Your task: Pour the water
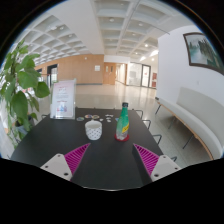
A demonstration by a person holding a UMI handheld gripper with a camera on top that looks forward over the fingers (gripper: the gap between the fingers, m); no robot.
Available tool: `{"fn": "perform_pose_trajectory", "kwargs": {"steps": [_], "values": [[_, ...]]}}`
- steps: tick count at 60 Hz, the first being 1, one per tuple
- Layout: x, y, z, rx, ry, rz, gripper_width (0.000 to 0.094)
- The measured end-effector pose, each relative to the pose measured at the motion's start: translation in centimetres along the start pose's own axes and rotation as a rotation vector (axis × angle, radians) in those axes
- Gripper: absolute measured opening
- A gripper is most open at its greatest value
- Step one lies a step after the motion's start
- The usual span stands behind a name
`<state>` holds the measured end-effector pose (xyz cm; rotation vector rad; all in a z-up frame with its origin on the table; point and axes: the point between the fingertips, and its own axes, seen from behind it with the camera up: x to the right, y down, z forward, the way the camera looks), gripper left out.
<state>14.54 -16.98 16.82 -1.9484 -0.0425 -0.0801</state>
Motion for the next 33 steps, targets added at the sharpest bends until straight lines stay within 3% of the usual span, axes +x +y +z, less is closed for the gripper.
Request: {"fn": "perform_pose_trajectory", "kwargs": {"steps": [14, 33], "values": [[-2.2, 1.0, -10.9, 0.016, 0.018, 0.022, 0.0854], [-2.9, 0.7, -16.8, 0.075, 0.063, -0.017, 0.0858]]}}
